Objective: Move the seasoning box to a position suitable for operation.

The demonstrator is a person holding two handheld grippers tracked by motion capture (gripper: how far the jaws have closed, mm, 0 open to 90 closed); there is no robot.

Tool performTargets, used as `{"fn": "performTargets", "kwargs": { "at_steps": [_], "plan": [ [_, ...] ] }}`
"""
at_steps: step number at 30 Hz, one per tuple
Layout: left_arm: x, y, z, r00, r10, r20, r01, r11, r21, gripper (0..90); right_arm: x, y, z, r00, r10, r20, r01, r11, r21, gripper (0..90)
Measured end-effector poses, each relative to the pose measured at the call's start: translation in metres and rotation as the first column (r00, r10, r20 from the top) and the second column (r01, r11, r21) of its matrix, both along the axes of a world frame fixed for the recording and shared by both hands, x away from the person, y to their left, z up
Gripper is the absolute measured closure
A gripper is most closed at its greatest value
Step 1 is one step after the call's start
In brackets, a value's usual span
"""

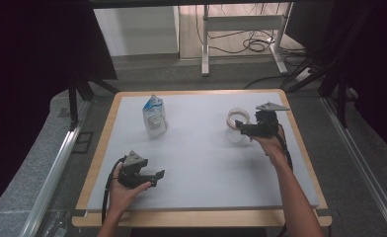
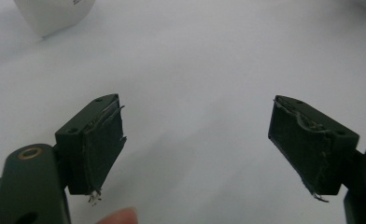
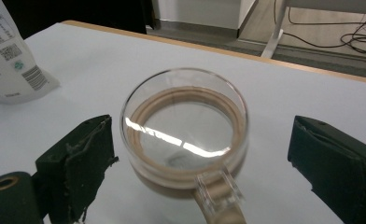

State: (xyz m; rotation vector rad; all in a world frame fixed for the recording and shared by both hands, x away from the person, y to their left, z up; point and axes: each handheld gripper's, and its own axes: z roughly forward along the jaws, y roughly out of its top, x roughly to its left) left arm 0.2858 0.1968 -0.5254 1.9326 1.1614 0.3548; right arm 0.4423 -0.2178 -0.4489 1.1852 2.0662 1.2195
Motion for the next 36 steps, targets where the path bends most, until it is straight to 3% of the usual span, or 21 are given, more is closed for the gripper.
{"fn": "performTargets", "kwargs": {
  "at_steps": [6, 11, 13, 17, 21, 27, 30, 32, 36],
  "plan": [
    [0.000, -0.002, -0.001, 1.0000, -0.005, -0.001, 0.005, 1.0000, 0.003, 17.9, 0.015, 0.009, -0.016, 0.9990, 0.024, -0.038, -0.024, 1.000, 0.002, 7.4],
    [0.001, -0.002, -0.004, 1.0000, -0.005, -0.008, 0.005, 1.0000, 0.003, 17.9, 0.017, 0.011, -0.018, 0.9989, 0.023, -0.041, -0.023, 1.000, 0.008, 7.5],
    [0.002, -0.003, -0.005, 0.9999, -0.002, -0.014, 0.003, 1.0000, 0.003, 17.9, 0.016, 0.012, -0.014, 0.9985, 0.020, -0.050, -0.020, 1.000, 0.001, 7.0],
    [0.004, -0.005, -0.008, 0.9997, -0.011, -0.021, 0.011, 0.9999, 0.002, 17.9, 0.008, 0.006, 0.009, 0.9996, 0.027, -0.008, -0.027, 0.999, 0.020, 7.9],
    [0.005, -0.009, -0.010, 0.9994, -0.023, -0.026, 0.023, 0.9997, 0.007, 17.9, 0.014, 0.005, 0.012, 0.9990, 0.031, -0.032, -0.032, 1.000, 0.000, 7.8],
    [0.006, -0.012, -0.010, 0.9992, -0.035, -0.021, 0.035, 0.9994, 0.008, 17.9, 0.026, 0.017, -0.003, 0.9968, 0.034, -0.072, -0.038, 0.998, -0.053, 7.3],
    [0.005, -0.012, -0.009, 0.9992, -0.035, -0.019, 0.035, 0.9993, 0.009, 17.9, 0.030, 0.025, -0.009, 0.9961, 0.047, -0.075, -0.051, 0.997, -0.054, 7.4],
    [0.004, -0.011, -0.008, 0.9994, -0.031, -0.017, 0.031, 0.9995, 0.007, 17.9, 0.036, 0.030, -0.018, 0.9941, 0.045, -0.098, -0.053, 0.995, -0.085, 8.1],
    [0.004, -0.011, -0.008, 0.9994, -0.031, -0.017, 0.031, 0.9995, 0.008, 17.9, 0.040, 0.027, -0.024, 0.9906, 0.056, -0.125, -0.065, 0.996, -0.068, 9.9]
  ]
}}
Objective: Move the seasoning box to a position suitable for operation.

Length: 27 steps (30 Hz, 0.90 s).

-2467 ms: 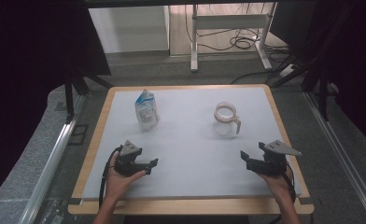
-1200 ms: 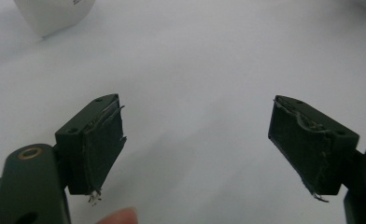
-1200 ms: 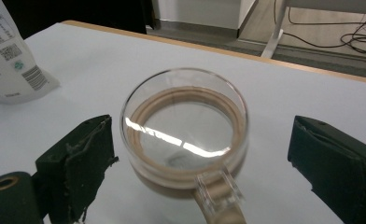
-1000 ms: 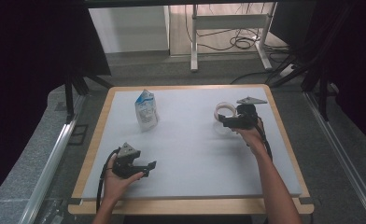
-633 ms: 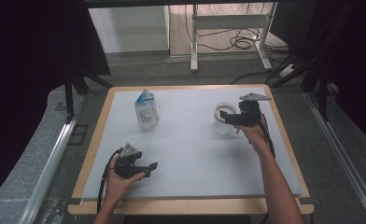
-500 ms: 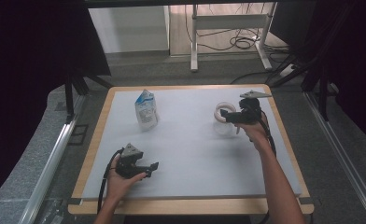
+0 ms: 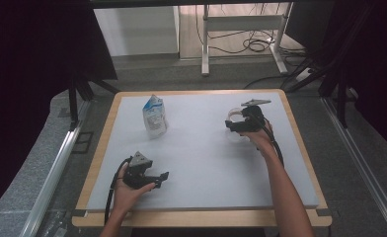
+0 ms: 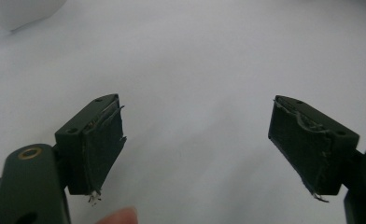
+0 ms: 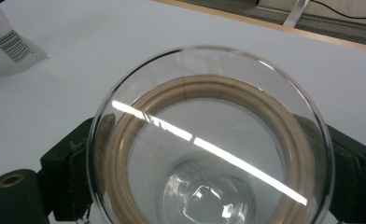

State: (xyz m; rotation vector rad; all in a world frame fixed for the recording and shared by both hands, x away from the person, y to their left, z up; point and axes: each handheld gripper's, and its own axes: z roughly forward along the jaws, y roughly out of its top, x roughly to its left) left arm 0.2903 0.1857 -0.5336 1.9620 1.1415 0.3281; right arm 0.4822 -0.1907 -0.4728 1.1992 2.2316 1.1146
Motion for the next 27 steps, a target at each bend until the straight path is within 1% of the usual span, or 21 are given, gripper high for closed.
{"fn": "performTargets", "kwargs": {
  "at_steps": [4, 5, 7, 9, 12, 15, 16, 18, 19, 20, 21, 23, 24, 26, 27],
  "plan": [
    [0.001, -0.001, -0.002, 1.0000, -0.002, -0.005, 0.002, 1.0000, 0.005, 17.8, 0.001, 0.000, -0.001, 1.0000, 0.006, 0.006, -0.006, 1.000, -0.003, 10.1],
    [0.000, -0.001, -0.002, 1.0000, -0.001, -0.004, 0.001, 1.0000, 0.004, 17.8, 0.001, 0.000, -0.002, 1.0000, 0.006, 0.004, -0.006, 1.000, 0.003, 10.3],
    [0.000, -0.001, -0.001, 1.0000, -0.003, -0.002, 0.003, 1.0000, 0.006, 17.8, 0.001, 0.000, -0.002, 0.9999, 0.008, 0.007, -0.008, 1.000, 0.000, 10.6],
    [0.000, -0.001, -0.001, 1.0000, -0.004, 0.001, 0.004, 1.0000, 0.009, 17.8, 0.000, 0.000, -0.001, 0.9998, 0.011, 0.017, -0.011, 1.000, -0.014, 11.0],
    [0.000, 0.000, -0.001, 1.0000, 0.001, 0.000, -0.001, 1.0000, 0.008, 17.8, -0.001, -0.002, 0.000, 0.9999, 0.001, 0.013, -0.001, 1.000, -0.001, 11.2],
    [0.000, 0.001, -0.001, 1.0000, 0.001, 0.002, -0.001, 1.0000, 0.008, 17.8, -0.002, -0.007, 0.001, 0.9999, 0.006, 0.013, -0.006, 1.000, 0.009, 11.2],
    [0.000, 0.001, -0.001, 1.0000, 0.005, 0.001, -0.005, 1.0000, 0.007, 17.8, -0.005, -0.011, 0.004, 0.9996, 0.011, 0.027, -0.011, 1.000, 0.003, 11.2],
    [0.000, 0.002, -0.001, 1.0000, 0.008, -0.002, -0.008, 0.9999, 0.007, 17.8, -0.007, -0.013, 0.005, 0.9994, 0.017, 0.031, -0.017, 1.000, 0.003, 11.2],
    [0.000, 0.002, -0.001, 1.0000, 0.008, -0.003, -0.008, 0.9999, 0.008, 17.8, -0.013, -0.019, 0.011, 0.9984, 0.039, 0.042, -0.039, 0.999, 0.007, 11.2],
    [0.000, 0.002, -0.002, 1.0000, 0.009, -0.004, -0.009, 0.9999, 0.008, 17.8, -0.013, -0.019, 0.011, 0.9984, 0.039, 0.042, -0.039, 0.999, 0.007, 11.2],
    [0.000, 0.002, -0.002, 0.9999, 0.010, -0.004, -0.010, 0.9999, 0.008, 17.8, -0.021, -0.022, 0.015, 0.9972, 0.054, 0.053, -0.054, 0.999, 0.004, 11.2],
    [0.000, 0.002, -0.002, 0.9999, 0.009, -0.005, -0.009, 0.9999, 0.010, 17.8, -0.024, -0.024, 0.017, 0.9966, 0.061, 0.056, -0.061, 0.998, 0.001, 11.2],
    [0.000, 0.001, -0.003, 0.9999, 0.010, -0.005, -0.010, 0.9999, 0.012, 17.8, -0.028, -0.025, 0.020, 0.9958, 0.071, 0.059, -0.071, 0.997, 0.002, 11.2],
    [0.000, 0.001, -0.003, 0.9999, 0.010, -0.006, -0.010, 0.9999, 0.012, 17.8, -0.037, -0.029, 0.024, 0.9926, 0.103, 0.064, -0.103, 0.995, 0.000, 11.2],
    [0.000, 0.001, -0.003, 0.9999, 0.010, -0.008, -0.010, 0.9998, 0.014, 17.8, -0.044, -0.032, 0.026, 0.9893, 0.129, 0.068, -0.129, 0.992, -0.012, 11.2]
  ]
}}
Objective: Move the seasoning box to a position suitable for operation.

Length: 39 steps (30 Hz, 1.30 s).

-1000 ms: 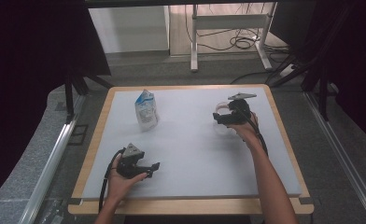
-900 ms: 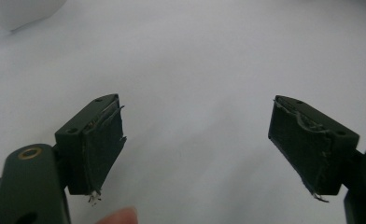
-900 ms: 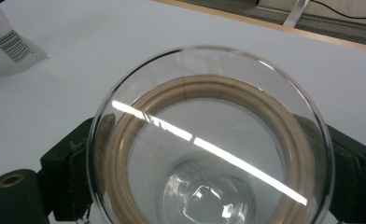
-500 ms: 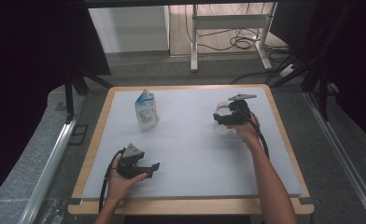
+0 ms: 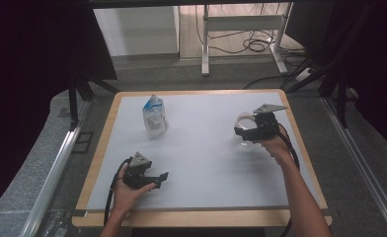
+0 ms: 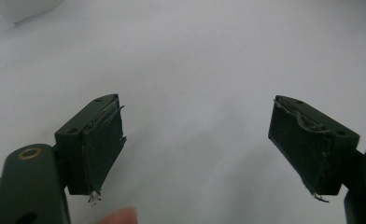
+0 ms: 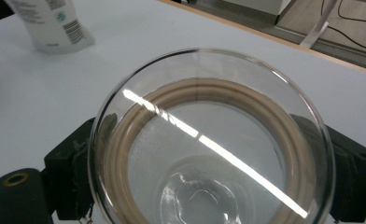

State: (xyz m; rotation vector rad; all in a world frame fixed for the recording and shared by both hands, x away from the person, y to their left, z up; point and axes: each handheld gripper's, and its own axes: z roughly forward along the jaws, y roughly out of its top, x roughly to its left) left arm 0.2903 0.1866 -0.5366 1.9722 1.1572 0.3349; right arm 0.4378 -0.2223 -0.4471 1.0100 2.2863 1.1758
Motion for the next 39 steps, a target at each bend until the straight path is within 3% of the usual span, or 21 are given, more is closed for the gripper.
{"fn": "performTargets", "kwargs": {
  "at_steps": [6, 11, 17, 25, 28, 35, 39],
  "plan": [
    [0.000, -0.001, -0.001, 1.0000, 0.000, -0.002, 0.000, 1.0000, 0.003, 17.8, -0.020, -0.008, -0.003, 0.9979, 0.064, -0.008, -0.064, 0.998, -0.029, 11.2],
    [0.000, 0.000, -0.002, 1.0000, 0.003, -0.005, -0.003, 1.0000, 0.002, 17.8, -0.033, -0.010, -0.009, 0.9940, 0.106, -0.024, -0.107, 0.994, -0.027, 11.2],
    [0.001, 0.000, -0.003, 0.9999, 0.001, -0.010, -0.001, 1.0000, 0.005, 17.8, -0.044, -0.013, -0.013, 0.9847, 0.170, -0.038, -0.170, 0.985, -0.007, 11.2],
    [0.000, 0.001, -0.003, 0.9999, 0.005, -0.009, -0.005, 1.0000, 0.004, 17.8, -0.055, -0.011, -0.017, 0.9689, 0.242, -0.053, -0.244, 0.969, -0.040, 11.1],
    [0.000, 0.001, -0.004, 0.9999, 0.004, -0.010, -0.004, 1.0000, 0.005, 17.8, -0.054, -0.010, -0.021, 0.9666, 0.249, -0.061, -0.252, 0.966, -0.053, 11.0],
    [0.000, 0.001, -0.003, 0.9999, 0.005, -0.010, -0.005, 1.0000, 0.007, 17.7, -0.051, -0.015, -0.024, 0.9649, 0.249, -0.082, -0.252, 0.968, -0.020, 10.1],
    [-0.001, 0.000, -0.003, 0.9999, 0.002, -0.011, -0.002, 1.0000, 0.003, 17.5, -0.056, -0.016, -0.015, 0.9735, 0.224, -0.048, -0.223, 0.975, 0.010, 4.5]
  ]
}}
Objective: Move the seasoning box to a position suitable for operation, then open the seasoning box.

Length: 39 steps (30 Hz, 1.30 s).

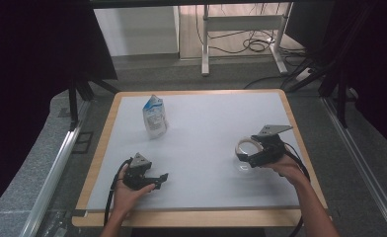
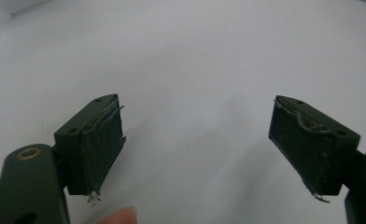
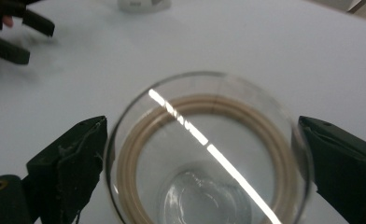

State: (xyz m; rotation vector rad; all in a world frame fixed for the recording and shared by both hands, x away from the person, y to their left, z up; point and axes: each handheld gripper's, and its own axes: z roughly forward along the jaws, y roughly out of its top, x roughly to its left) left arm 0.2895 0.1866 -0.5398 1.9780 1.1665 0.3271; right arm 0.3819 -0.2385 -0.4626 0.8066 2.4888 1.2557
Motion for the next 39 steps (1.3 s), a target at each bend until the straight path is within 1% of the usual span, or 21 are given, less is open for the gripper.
{"fn": "performTargets", "kwargs": {
  "at_steps": [2, 3, 4, 7, 8, 9, 10, 11, 12, 13, 15, 16, 17, 19, 20, 22, 23, 25, 30, 32, 39],
  "plan": [
    [0.000, 0.000, 0.001, 1.0000, -0.002, 0.004, 0.002, 1.0000, -0.002, 17.5, -0.004, -0.002, 0.009, 0.9994, -0.024, 0.025, 0.024, 0.999, 0.028, 4.5],
    [0.000, 0.000, 0.001, 1.0000, 0.001, 0.003, -0.001, 0.9999, -0.011, 17.6, -0.009, -0.007, 0.018, 0.9973, -0.059, 0.043, 0.055, 0.996, 0.075, 5.6],
    [-0.001, 0.000, 0.001, 1.0000, 0.001, 0.003, 0.000, 0.9999, -0.015, 17.6, -0.009, -0.007, 0.018, 0.9973, -0.059, 0.043, 0.055, 0.996, 0.075, 5.6],
    [-0.001, 0.001, 0.002, 1.0000, -0.006, 0.004, 0.006, 0.9996, -0.026, 17.6, -0.017, -0.016, 0.028, 0.9884, -0.139, 0.061, 0.130, 0.982, 0.141, 15.1],
    [-0.001, 0.002, 0.002, 0.9999, -0.010, 0.003, 0.010, 0.9995, -0.029, 18.1, -0.022, -0.022, 0.031, 0.9722, -0.223, 0.072, 0.210, 0.966, 0.148, 23.1],
    [-0.001, 0.002, 0.003, 0.9999, -0.010, 0.002, 0.010, 0.9995, -0.031, 18.1, -0.022, -0.022, 0.031, 0.9722, -0.223, 0.072, 0.210, 0.966, 0.148, 23.1],
    [-0.002, 0.002, 0.003, 0.9999, -0.012, 0.007, 0.012, 0.9994, -0.032, 19.1, -0.027, -0.028, 0.031, 0.9609, -0.265, 0.079, 0.247, 0.952, 0.182, 33.7],
    [-0.002, 0.002, 0.003, 0.9999, -0.010, 0.010, 0.011, 0.9994, -0.032, 19.1, -0.027, -0.028, 0.031, 0.9609, -0.265, 0.079, 0.247, 0.952, 0.182, 33.7],
    [-0.002, 0.003, 0.003, 0.9999, -0.011, 0.012, 0.012, 0.9994, -0.033, 19.3, -0.029, -0.030, 0.031, 0.9556, -0.283, 0.082, 0.264, 0.946, 0.189, 37.5],
    [-0.002, 0.003, 0.003, 0.9999, -0.011, 0.013, 0.011, 0.9994, -0.034, 19.5, -0.033, -0.033, 0.030, 0.9461, -0.310, 0.094, 0.289, 0.939, 0.185, 45.1],
    [-0.002, 0.004, 0.004, 0.9998, -0.010, 0.019, 0.011, 0.9993, -0.036, 20.1, -0.038, -0.036, 0.028, 0.9394, -0.324, 0.110, 0.301, 0.935, 0.190, 54.7],
    [-0.002, 0.004, 0.004, 0.9997, -0.009, 0.021, 0.010, 0.9993, -0.035, 20.5, -0.045, -0.038, 0.026, 0.9226, -0.362, 0.132, 0.336, 0.924, 0.184, 67.4],
    [-0.002, 0.004, 0.004, 0.9997, -0.005, 0.023, 0.006, 0.9993, -0.036, 20.5, -0.045, -0.038, 0.026, 0.9226, -0.362, 0.132, 0.336, 0.924, 0.184, 67.4],
    [-0.003, 0.005, 0.005, 0.9994, 0.007, 0.033, -0.006, 0.9996, -0.027, 20.9, -0.051, -0.040, 0.024, 0.9178, -0.370, 0.144, 0.341, 0.920, 0.194, 78.0],
    [-0.003, 0.005, 0.005, 0.9988, 0.024, 0.042, -0.023, 0.9995, -0.022, 21.0, -0.056, -0.042, 0.022, 0.9134, -0.378, 0.151, 0.344, 0.915, 0.211, 84.9],
    [-0.004, 0.006, 0.005, 0.9972, 0.046, 0.059, -0.045, 0.9989, -0.014, 24.0, -0.062, -0.045, 0.018, 0.9044, -0.392, 0.169, 0.349, 0.907, 0.236, 89.9],
    [-0.004, 0.006, 0.006, 0.9966, 0.051, 0.064, -0.051, 0.9986, -0.012, 24.2, -0.063, -0.045, 0.016, 0.9085, -0.384, 0.165, 0.345, 0.912, 0.223, 90.0],
    [-0.006, 0.005, 0.006, 0.9947, 0.065, 0.080, -0.065, 0.9979, 0.001, 25.2, -0.065, -0.047, 0.016, 0.9101, -0.378, 0.170, 0.345, 0.918, 0.196, 90.0],
    [-0.007, -0.001, 0.006, 0.9933, 0.070, 0.093, -0.072, 0.9972, 0.021, 26.0, -0.064, -0.047, 0.013, 0.9158, -0.365, 0.167, 0.332, 0.923, 0.195, 90.0],
    [-0.007, -0.002, 0.007, 0.9940, 0.061, 0.091, -0.063, 0.9979, 0.015, 28.0, -0.063, -0.046, 0.012, 0.9173, -0.360, 0.170, 0.329, 0.926, 0.186, 90.0],
    [-0.010, -0.004, 0.008, 0.9934, 0.063, 0.096, -0.062, 0.9980, -0.012, 33.5, -0.061, -0.048, 0.005, 0.9157, -0.370, 0.158, 0.343, 0.923, 0.172, 90.0]
  ]
}}
